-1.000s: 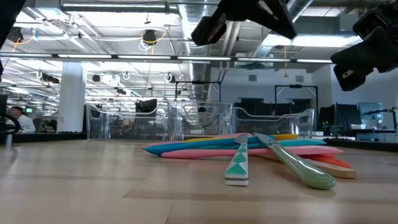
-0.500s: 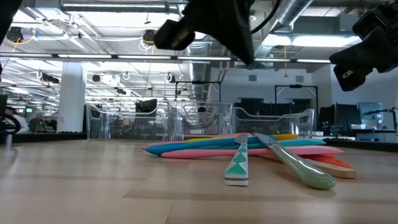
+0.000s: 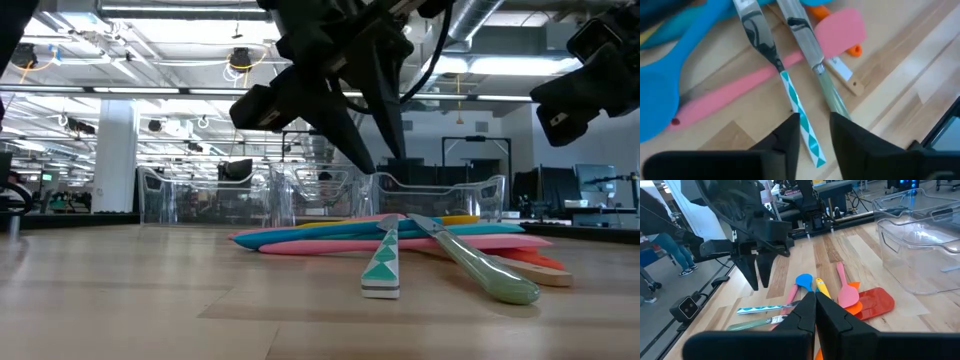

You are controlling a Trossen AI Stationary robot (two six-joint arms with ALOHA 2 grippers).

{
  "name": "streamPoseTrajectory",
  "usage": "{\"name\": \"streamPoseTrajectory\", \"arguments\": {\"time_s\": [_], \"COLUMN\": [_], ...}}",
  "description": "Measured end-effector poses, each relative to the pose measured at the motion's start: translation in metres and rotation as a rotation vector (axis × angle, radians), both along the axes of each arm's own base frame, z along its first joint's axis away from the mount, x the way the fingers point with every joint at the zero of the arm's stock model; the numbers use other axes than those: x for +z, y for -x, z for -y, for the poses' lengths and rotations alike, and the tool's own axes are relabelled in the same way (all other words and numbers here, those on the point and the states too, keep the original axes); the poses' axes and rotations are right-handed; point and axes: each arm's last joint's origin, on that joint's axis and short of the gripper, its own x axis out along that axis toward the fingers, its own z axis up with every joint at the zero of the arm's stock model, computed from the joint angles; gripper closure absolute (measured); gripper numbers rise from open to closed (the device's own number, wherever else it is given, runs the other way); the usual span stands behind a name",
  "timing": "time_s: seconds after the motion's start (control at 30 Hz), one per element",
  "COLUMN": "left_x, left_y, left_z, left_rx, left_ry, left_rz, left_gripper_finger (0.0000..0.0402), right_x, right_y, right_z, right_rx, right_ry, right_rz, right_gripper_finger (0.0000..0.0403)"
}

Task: Pick & Place Kitchen Items
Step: Put the blue table knife into the left transparent bin

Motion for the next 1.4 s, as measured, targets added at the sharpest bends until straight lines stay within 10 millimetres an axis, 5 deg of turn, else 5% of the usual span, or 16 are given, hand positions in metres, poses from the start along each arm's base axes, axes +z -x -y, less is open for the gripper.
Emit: {"name": "streamPoseTrajectory", "arguments": {"time_s": [0.27, 0.73, 1.4], "left_x": [-0.01, -0.048, -0.053], "left_y": [0.004, 0.008, 0.006], "left_z": [-0.002, -0.005, -0.012], "left_rx": [0.052, 0.096, 0.11], "left_ry": [-0.01, 0.06, 0.061], "left_rz": [-0.022, 0.078, 0.09], "left_gripper_finger": [0.0244, 0.0247, 0.0247], "right_x": [0.0, 0.0, 0.0], "right_y": [0.0, 0.0, 0.0], "right_z": [0.0, 0.0, 0.0], "right_rx": [0.003, 0.003, 0.003], "right_ry": [0.011, 0.01, 0.011], "right_rz": [0.001, 0.0, 0.0], "right_gripper_finger": [0.0399, 0.0398, 0.04]}}
